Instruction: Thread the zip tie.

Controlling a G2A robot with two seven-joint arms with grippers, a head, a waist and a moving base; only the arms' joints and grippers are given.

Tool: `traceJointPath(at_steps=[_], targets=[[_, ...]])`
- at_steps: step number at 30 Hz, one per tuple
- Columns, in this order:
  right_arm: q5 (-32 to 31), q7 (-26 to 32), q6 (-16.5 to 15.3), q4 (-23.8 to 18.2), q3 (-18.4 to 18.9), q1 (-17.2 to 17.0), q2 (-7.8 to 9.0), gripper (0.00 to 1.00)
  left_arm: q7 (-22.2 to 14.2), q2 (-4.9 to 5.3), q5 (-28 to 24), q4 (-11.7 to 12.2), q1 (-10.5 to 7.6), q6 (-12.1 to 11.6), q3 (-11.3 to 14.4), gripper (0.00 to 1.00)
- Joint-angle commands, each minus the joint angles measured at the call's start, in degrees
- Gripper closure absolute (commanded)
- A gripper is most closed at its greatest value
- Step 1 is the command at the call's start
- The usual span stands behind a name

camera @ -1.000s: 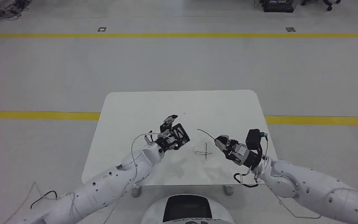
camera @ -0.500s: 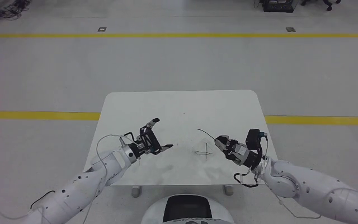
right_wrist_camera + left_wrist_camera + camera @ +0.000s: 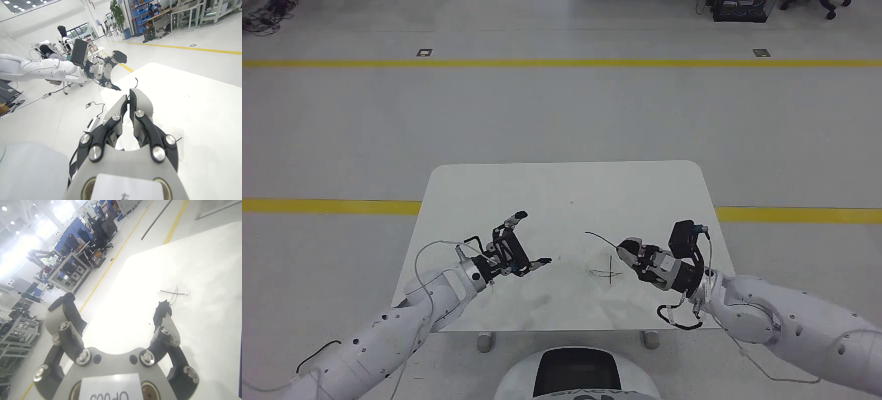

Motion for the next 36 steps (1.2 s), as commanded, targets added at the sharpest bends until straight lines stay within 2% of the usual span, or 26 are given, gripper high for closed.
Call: traceJointPath(at_steps=[1, 5, 10, 17, 21, 28, 36], targets=[[2.3, 3.4, 0.0, -1.1, -0.1, 1.1, 0.10, 1.00, 0.0, 0.00, 0.0, 0.0, 0.00, 0.0, 0.0, 0.00], [7.9, 8.8, 0.0, -2.7, -0.6, 3.2, -0.12, 1.00, 0.0, 0.00, 0.0, 0.0, 0.00, 0.0, 0.0, 0.00], [14.4, 14.3, 0.0, -2.7, -0.7, 5.3, -1.02, 1.00, 0.0, 0.00, 0.0, 0.0, 0.00, 0.0, 0.0, 0.00], [21.3, 20.3, 0.0, -0.9, 0.1, 5.7, -2.81, 1.00, 0.0, 0.00, 0.0, 0.0, 0.00, 0.0, 0.0, 0.00], [24.9, 23.8, 0.0, 0.4, 1.6, 4.8, -3.86, 1.00, 0.0, 0.00, 0.0, 0.0, 0.00, 0.0, 0.0, 0.00], [30.0, 30.3, 0.0, 2.0, 6.9, 1.5, -5.53, 1.00, 0.0, 0.00, 0.0, 0.0, 0.00, 0.0, 0.0, 0.00], [33.8, 39.6, 0.0, 2.9, 16.2, -4.6, -7.51, 1.00, 0.0, 0.00, 0.0, 0.0, 0.00, 0.0, 0.0, 0.00]])
